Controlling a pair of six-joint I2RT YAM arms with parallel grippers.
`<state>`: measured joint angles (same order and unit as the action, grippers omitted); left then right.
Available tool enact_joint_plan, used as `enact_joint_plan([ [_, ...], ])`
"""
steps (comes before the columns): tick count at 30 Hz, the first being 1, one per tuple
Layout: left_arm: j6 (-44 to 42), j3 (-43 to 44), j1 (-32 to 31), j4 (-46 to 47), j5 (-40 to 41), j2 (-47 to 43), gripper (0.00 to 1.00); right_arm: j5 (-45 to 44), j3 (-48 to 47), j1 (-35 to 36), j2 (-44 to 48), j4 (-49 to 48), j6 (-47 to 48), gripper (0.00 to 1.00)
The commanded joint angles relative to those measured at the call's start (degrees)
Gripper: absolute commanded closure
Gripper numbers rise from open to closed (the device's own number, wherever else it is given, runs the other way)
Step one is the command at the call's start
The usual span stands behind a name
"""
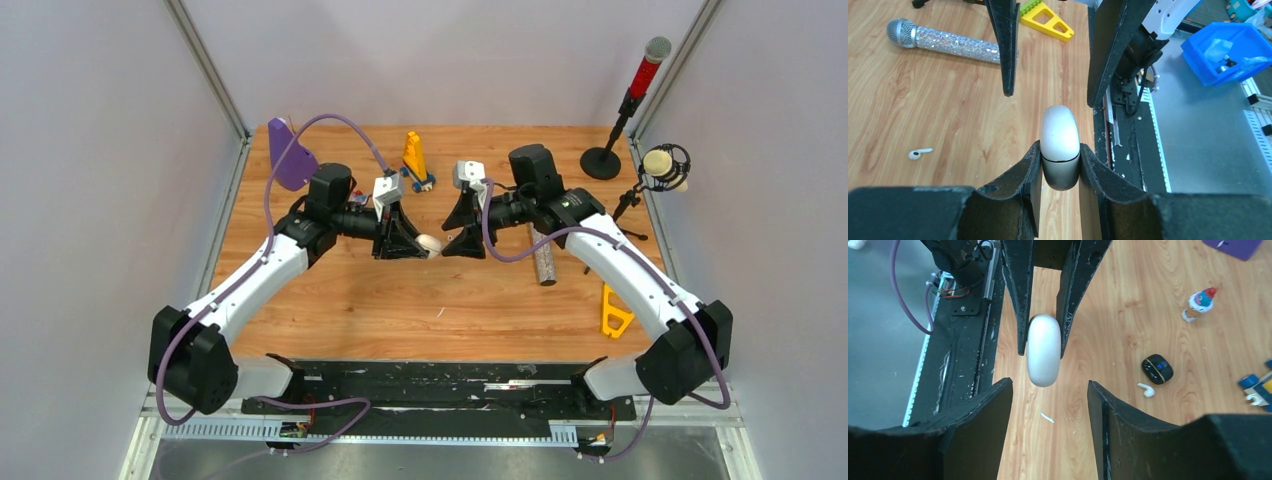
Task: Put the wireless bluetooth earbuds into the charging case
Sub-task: Pick up the charging case at the center of the board.
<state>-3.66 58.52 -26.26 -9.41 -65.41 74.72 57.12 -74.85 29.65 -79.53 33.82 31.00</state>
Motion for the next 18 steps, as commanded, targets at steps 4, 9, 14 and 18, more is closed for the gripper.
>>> enact_joint_plan([
  [4,-6.9,2.9,-1.0,-3.7,2.5,-2.0,0.80,5.0,-0.9,-0.1,-1.7,-0.8,-4.0,0.43],
  [9,-7.9,3.0,-1.7,-4.4,3.5,-1.8,0.81,5.2,-1.1,1.0,-3.9,-0.9,-5.3,0.43],
  [14,-8.5,3.1,-1.9,-5.1,3.4,-1.8,0.81,4.4,-1.2,1.9,-5.4,-1.1,-5.1,0.48],
  [18,-9.4,3.0,-2.2,-5.7,3.4,-1.9,0.81,4.5,-1.2,2.0,-5.7,-1.1,-5.2,0.53],
])
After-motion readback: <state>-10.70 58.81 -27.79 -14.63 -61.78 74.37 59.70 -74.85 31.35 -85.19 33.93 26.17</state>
